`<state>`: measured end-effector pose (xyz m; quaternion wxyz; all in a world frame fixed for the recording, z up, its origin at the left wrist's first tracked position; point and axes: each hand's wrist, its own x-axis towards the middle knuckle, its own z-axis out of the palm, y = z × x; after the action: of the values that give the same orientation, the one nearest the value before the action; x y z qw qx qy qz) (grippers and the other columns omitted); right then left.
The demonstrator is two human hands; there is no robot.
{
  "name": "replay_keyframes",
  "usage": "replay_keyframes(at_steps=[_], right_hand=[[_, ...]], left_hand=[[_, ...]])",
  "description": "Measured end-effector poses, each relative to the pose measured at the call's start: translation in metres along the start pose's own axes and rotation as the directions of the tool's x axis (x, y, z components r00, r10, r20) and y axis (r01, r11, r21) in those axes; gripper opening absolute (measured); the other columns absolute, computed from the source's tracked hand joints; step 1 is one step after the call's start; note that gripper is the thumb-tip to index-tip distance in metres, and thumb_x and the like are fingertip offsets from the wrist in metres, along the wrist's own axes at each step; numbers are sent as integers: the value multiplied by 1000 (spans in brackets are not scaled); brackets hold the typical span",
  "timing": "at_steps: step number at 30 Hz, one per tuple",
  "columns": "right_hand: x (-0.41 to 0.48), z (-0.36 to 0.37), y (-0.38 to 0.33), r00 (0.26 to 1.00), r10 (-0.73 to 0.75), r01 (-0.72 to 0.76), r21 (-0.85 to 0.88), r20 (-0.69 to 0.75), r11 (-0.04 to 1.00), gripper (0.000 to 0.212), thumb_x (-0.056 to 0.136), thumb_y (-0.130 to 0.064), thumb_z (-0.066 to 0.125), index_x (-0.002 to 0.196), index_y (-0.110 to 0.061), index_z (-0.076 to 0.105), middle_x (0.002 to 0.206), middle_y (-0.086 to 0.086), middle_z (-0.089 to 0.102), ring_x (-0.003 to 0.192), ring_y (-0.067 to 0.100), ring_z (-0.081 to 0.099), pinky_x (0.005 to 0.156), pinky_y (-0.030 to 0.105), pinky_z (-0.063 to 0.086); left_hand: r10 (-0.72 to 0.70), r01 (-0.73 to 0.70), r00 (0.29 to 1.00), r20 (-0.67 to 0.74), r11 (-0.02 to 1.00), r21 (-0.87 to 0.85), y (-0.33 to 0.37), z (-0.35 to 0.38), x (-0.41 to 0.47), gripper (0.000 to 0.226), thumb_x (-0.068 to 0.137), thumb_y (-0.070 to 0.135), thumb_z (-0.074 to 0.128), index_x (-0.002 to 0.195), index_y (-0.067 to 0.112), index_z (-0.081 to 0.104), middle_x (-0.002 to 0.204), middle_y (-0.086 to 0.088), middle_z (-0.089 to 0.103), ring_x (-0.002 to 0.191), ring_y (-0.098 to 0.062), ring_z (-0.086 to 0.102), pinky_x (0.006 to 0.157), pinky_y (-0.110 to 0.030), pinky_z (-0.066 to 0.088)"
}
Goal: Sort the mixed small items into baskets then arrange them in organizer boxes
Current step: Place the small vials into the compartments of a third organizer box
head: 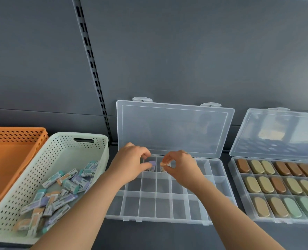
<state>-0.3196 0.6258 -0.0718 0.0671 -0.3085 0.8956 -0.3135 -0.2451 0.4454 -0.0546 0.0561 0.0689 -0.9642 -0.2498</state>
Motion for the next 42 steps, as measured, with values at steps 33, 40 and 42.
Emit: replay_keyframes(at_steps=[33, 40, 42], right_hand=[[104, 114, -200, 769, -80, 382, -356, 634, 853, 40, 89, -27, 63, 127, -16, 58, 131, -1, 55, 123, 17, 46, 105, 33, 36], [113, 124, -204, 754, -10, 351, -389, 657, 852, 37, 78, -26, 74, 111, -11, 67, 111, 2, 61, 104, 22, 56, 93, 38, 46], [111, 121, -205, 782, -32, 292, -321, 622, 901, 33, 79, -23, 74, 110, -16, 67, 106, -5, 53, 105, 16, 53, 93, 30, 44]], left_hand=[[-402, 372, 915, -25, 867, -331, -180, -144, -129, 23, 80, 15, 73, 95, 32, 66, 89, 16, 67, 79, 4, 61, 56, -9, 42], [-431, 373, 902, 1, 779, -505, -183, -145, -137, 25, 80, 14, 74, 96, 31, 65, 86, 10, 71, 76, 5, 64, 58, -13, 49], [-437, 355, 899, -23, 759, -546, -182, -144, -137, 26, 80, 12, 73, 96, 30, 65, 86, 9, 71, 76, 5, 64, 58, -11, 49]])
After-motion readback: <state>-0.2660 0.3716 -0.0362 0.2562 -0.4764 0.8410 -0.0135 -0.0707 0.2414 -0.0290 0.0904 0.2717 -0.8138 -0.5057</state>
